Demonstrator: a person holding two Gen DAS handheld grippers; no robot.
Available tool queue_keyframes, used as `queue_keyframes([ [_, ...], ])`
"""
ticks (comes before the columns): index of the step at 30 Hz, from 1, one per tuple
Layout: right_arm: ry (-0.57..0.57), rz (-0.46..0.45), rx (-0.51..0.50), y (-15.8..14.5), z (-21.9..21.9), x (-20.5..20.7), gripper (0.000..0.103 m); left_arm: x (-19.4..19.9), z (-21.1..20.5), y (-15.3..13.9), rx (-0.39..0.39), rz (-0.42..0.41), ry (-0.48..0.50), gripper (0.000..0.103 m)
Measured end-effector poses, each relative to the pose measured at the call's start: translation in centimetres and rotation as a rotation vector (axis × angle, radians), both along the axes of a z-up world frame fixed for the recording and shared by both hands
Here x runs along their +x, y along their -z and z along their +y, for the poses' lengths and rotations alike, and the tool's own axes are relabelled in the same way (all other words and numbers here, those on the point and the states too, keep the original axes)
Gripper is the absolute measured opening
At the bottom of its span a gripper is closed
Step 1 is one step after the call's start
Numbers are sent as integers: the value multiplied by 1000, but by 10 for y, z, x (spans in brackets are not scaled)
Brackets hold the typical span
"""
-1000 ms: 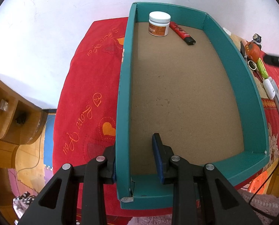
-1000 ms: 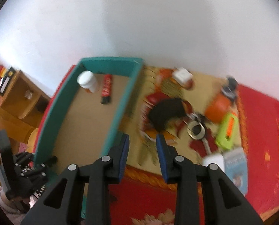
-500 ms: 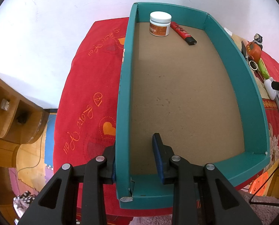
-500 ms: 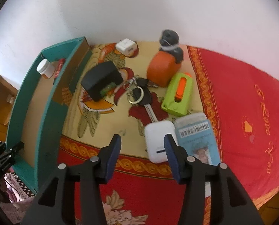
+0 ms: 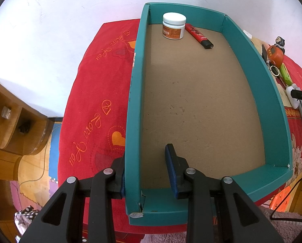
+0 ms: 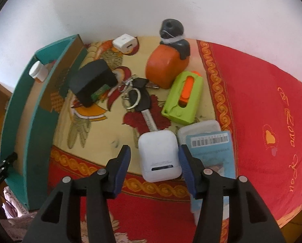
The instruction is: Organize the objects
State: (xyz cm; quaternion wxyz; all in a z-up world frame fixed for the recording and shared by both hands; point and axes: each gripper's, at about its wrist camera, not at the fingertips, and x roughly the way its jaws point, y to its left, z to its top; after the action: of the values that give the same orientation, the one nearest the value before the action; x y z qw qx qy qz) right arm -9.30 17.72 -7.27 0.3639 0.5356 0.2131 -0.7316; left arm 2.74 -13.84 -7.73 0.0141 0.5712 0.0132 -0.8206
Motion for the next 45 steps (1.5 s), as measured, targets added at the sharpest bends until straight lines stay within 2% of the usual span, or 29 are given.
queue_keyframes([
  [2, -16, -29, -15, 0, 0, 3, 50, 0, 0, 0, 0, 0, 1, 31],
  [7, -41, 9, 22, 4, -3, 9, 50, 1, 0, 0, -1, 1, 3, 31],
  [12, -36, -22, 52, 17, -5, 9, 53, 1, 1, 0, -1, 1, 2, 31],
  [16, -62, 22, 67, 19, -9, 17, 54, 1, 1, 0, -1, 0, 2, 31],
  [19, -34, 23, 52, 20, -5, 15, 49, 1, 1, 1, -1, 1, 2, 31],
  [20, -24, 28, 51, 20, -4, 14, 43, 1, 1, 1, -1, 1, 2, 31],
  [28, -7, 30, 49, 23, 5, 12, 43, 1, 1, 1, -1, 1, 2, 31],
  [45, 52, -29, 23, 28, 29, -1, 43, -1, 2, 2, 9, 2, -15, 31],
])
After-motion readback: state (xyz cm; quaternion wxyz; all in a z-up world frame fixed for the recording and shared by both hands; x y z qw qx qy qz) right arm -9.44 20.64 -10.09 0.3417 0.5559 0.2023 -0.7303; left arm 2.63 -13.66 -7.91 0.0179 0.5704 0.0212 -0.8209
